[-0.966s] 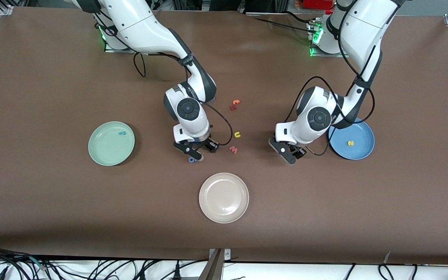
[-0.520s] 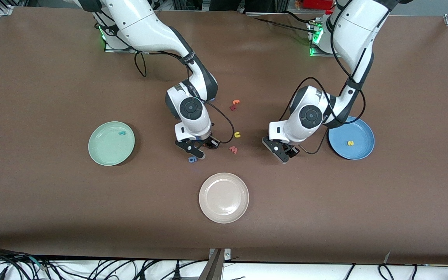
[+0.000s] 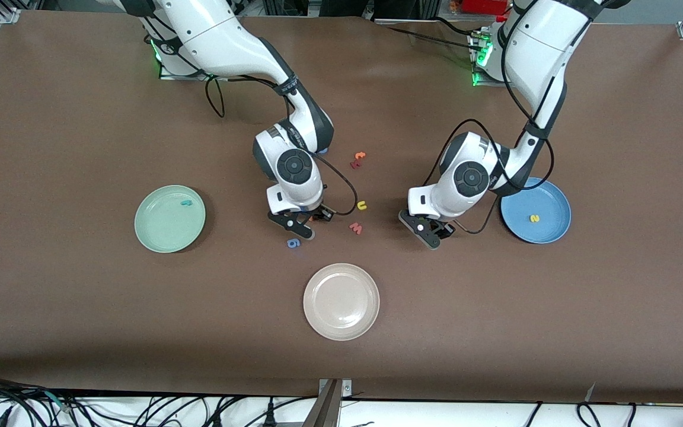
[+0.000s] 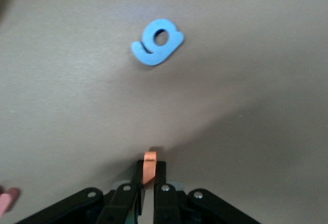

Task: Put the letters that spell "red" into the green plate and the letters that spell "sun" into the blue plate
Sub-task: 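Carry orange e to the green plate while the left gripper grasps green u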

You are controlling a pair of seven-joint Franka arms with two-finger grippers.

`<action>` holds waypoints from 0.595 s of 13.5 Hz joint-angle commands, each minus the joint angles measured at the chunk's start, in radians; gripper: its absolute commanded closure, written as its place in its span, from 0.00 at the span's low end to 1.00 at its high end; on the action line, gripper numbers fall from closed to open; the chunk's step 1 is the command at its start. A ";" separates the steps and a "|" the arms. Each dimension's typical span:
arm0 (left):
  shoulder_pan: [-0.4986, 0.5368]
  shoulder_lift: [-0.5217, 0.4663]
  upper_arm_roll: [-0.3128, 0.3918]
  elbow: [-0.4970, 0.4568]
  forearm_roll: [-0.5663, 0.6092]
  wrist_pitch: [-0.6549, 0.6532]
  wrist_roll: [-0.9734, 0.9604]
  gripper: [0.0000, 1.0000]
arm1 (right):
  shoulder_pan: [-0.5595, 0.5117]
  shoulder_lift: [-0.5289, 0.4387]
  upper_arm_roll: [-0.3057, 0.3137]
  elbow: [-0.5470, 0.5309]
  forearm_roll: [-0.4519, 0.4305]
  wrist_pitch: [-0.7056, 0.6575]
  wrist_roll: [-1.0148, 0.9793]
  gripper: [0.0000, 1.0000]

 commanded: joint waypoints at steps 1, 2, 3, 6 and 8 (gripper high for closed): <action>-0.013 0.004 0.009 0.005 -0.022 -0.002 -0.037 0.36 | 0.002 -0.058 -0.065 0.003 -0.002 -0.116 -0.126 1.00; -0.013 0.005 0.009 0.005 -0.020 -0.002 -0.037 0.36 | 0.002 -0.079 -0.091 0.003 -0.002 -0.159 -0.174 1.00; -0.013 0.007 0.009 0.005 -0.019 -0.002 -0.037 0.36 | 0.002 -0.099 -0.123 0.003 -0.002 -0.216 -0.220 1.00; -0.024 0.010 0.009 0.002 -0.016 -0.001 -0.045 0.36 | 0.002 -0.121 -0.254 -0.008 -0.002 -0.397 -0.410 1.00; -0.030 0.010 0.009 -0.005 -0.011 0.001 -0.060 0.36 | 0.002 -0.121 -0.329 -0.013 -0.003 -0.491 -0.533 1.00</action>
